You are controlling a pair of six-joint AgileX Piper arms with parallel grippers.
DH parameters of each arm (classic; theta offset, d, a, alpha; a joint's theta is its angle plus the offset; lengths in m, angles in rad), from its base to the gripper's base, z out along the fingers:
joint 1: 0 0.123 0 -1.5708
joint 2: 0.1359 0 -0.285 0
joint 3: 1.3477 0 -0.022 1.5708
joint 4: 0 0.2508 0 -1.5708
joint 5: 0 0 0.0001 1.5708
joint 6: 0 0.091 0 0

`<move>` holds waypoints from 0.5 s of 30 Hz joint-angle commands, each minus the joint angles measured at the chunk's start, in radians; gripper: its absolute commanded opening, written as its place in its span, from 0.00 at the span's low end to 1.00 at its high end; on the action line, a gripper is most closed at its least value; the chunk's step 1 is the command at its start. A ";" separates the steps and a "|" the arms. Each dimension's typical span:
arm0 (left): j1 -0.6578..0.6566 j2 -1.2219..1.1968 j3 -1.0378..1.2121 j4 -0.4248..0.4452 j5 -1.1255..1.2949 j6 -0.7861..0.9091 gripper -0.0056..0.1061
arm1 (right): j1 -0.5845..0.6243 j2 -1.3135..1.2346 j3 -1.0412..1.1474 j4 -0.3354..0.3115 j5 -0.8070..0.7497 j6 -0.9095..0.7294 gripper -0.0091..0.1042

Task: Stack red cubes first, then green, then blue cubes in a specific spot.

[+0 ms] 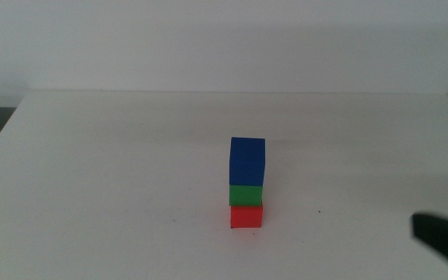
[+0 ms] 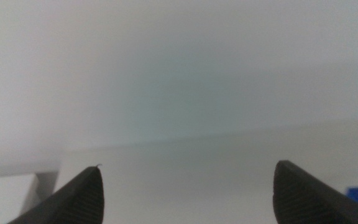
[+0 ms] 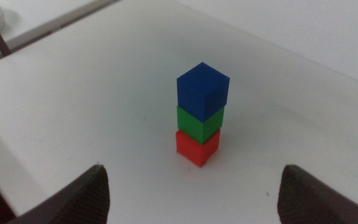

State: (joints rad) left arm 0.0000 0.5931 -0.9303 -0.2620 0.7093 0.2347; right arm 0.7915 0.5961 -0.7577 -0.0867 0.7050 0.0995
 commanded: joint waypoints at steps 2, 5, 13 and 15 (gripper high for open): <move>0.000 -0.105 0.179 0.002 -0.213 0.001 0.87 | -0.035 -0.077 0.229 0.002 -0.292 -0.002 0.77; 0.000 -0.191 0.329 0.024 -0.277 0.001 0.87 | -0.117 -0.158 0.395 0.035 -0.403 -0.002 0.77; 0.000 -0.436 0.634 0.070 -0.287 0.001 0.87 | -0.515 -0.429 0.625 0.034 -0.407 -0.002 0.77; 0.000 -0.493 0.694 0.070 -0.304 0.001 0.87 | -0.595 -0.496 0.654 0.034 -0.407 -0.002 0.77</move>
State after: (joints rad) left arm 0.0000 0.1347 -0.2735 -0.1859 0.4385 0.2347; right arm 0.2427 0.1378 -0.1218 -0.0462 0.3197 0.1012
